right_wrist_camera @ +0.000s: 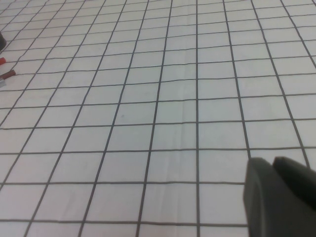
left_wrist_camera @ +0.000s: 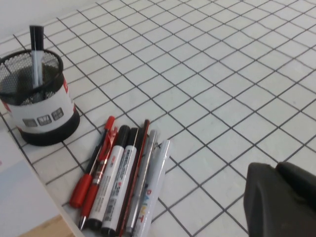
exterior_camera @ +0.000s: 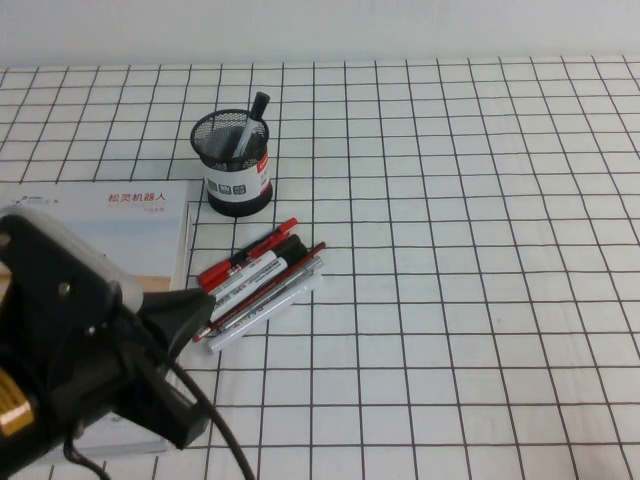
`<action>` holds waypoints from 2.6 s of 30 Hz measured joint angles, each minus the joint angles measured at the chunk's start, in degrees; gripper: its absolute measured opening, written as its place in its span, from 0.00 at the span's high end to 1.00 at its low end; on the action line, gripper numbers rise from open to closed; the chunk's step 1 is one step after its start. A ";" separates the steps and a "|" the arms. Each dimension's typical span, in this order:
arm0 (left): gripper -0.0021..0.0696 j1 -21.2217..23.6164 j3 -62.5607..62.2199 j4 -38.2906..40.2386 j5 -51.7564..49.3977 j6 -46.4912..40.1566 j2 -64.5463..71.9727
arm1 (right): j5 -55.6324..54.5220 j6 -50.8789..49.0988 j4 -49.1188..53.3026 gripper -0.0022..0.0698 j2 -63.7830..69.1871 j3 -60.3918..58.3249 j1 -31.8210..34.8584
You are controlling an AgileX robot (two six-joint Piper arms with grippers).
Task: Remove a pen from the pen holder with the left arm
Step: 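Take a marker out of the pen holder and lay it on the table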
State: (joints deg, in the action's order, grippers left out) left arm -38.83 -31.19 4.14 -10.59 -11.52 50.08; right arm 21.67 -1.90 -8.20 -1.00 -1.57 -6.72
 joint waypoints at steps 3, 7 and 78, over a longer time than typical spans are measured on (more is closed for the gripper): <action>0.97 0.00 3.74 -0.28 1.06 0.40 -2.54 | 0.00 0.00 0.00 0.99 0.00 0.00 0.00; 0.97 0.00 4.51 0.17 1.06 1.81 -3.40 | 0.00 0.00 0.00 0.99 0.00 0.00 0.00; 0.97 31.54 32.55 -1.83 -11.19 7.29 -50.57 | 0.00 0.00 0.00 0.99 0.00 0.00 0.00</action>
State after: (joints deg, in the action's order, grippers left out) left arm -7.29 1.36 2.30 -21.79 -4.23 -0.49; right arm 21.67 -1.90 -8.20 -1.00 -1.57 -6.72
